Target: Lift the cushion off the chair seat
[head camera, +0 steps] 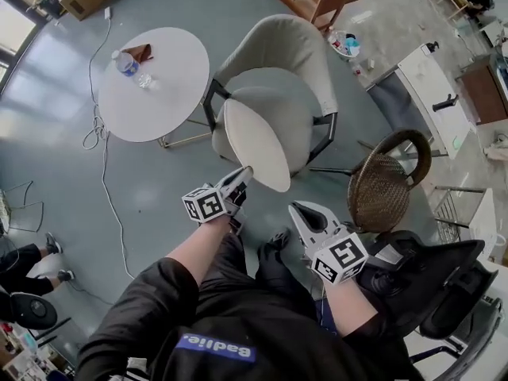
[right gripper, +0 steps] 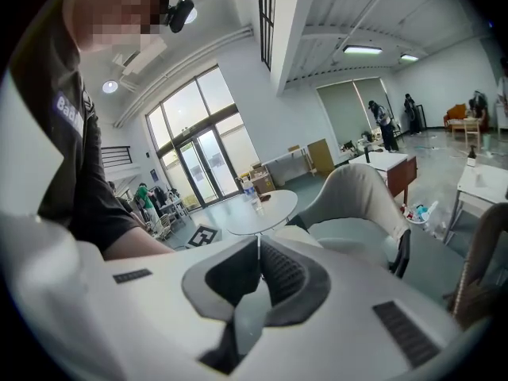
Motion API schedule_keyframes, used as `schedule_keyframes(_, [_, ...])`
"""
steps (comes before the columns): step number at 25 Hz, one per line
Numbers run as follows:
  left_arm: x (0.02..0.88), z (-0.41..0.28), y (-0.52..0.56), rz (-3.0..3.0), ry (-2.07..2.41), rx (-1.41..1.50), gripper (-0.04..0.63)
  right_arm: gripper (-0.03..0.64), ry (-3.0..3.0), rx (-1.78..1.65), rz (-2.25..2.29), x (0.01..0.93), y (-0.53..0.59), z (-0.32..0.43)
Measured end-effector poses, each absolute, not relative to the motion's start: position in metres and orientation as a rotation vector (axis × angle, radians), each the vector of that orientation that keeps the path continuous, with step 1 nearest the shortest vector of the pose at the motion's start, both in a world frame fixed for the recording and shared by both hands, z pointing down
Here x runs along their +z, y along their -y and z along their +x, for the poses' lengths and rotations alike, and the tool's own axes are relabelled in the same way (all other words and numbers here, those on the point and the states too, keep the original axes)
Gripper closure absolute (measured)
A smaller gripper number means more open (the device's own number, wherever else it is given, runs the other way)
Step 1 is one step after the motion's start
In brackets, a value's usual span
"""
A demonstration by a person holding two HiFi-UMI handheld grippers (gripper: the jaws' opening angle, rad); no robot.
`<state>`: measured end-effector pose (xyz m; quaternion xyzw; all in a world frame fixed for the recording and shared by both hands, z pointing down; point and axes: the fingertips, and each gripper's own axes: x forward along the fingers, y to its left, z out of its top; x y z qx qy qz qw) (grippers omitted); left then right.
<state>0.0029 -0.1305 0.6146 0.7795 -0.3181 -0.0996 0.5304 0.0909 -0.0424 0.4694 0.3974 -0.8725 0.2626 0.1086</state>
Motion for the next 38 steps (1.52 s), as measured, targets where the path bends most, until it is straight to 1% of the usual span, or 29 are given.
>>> schedule_keyframes(4, [0.580,0.011,0.112,1.888,0.709,-0.179,0.566,0.588,2.530,0.746,1.189,0.451,0.037,0.090])
schedule_keyframes(8, [0.549,0.017,0.089,1.928,0.667,-0.046,0.566,0.588,2.530,0.713,1.189,0.430,0.034,0.091])
schedule_keyframes(14, [0.498,0.012,0.074,2.024,0.608,0.078,0.568,0.588,2.571,0.675,1.247,0.396,0.039,0.096])
schedule_keyframes(31, [0.368,0.027,0.060,2.365,0.580,0.193,0.569,0.588,2.688,0.412,1.340,0.309,0.052,0.089])
schedule_keyframes(38, [0.338,0.039,0.053,2.502,0.551,0.211,0.569,0.588,2.709,0.374,1.338,0.300,0.050,0.089])
